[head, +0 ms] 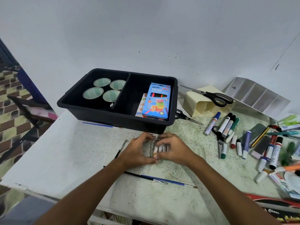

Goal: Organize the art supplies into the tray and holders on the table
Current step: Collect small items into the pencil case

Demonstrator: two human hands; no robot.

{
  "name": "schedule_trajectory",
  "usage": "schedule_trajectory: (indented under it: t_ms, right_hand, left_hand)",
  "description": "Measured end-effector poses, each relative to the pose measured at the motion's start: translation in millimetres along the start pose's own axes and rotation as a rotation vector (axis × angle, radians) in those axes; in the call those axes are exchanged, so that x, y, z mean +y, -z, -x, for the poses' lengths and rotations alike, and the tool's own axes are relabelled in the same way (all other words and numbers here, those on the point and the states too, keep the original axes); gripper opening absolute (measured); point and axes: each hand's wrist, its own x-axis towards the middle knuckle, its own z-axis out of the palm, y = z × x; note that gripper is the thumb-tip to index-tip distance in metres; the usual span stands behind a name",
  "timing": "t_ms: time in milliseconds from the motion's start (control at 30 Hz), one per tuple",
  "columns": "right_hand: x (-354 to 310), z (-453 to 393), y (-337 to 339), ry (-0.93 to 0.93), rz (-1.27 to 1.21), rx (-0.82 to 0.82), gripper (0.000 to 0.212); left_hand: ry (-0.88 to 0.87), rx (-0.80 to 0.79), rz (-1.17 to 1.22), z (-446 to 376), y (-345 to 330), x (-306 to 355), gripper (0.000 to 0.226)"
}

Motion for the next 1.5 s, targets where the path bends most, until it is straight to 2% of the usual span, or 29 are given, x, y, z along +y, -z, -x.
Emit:
schedule_trajectory:
  t_ms: [533,667,767,867,967,1067,1500]
  right_hand:
    - [-12,-4,-3,-0.062,0.175,0.093,0.041]
    - [-6,3,6,0.056,0.142,0.124,0.035]
    - [5,16,9,0.187,0.134,0.157,0.031]
    - [18,29,12,0.278,0.241,0.181,0.031]
    - [28,36,16,0.316,0.323,0.204,0.031]
    - [34,40,16,0.342,0.396,0.192,0.034]
    - [42,42,13,0.460,0.610,0.171,0.031]
  left_hand:
    - [-0.035,0.004,0.013,2,2,1,0.075]
    - [-0.086,0.006,-0.061,2,3,3,0.077]
    - [-0.240,0.035,-0.212,5,3,5,0.078]
    - [-0.384,0.069,-0.362,8,3,6,0.063]
    - [-0.468,0.098,-0.412,10,7,3,0.042]
    - [-0.563,0.081,-0.480,12,6,-1,0.031]
    - [-0.573,-0.024,-0.575,8,12,8,0.029]
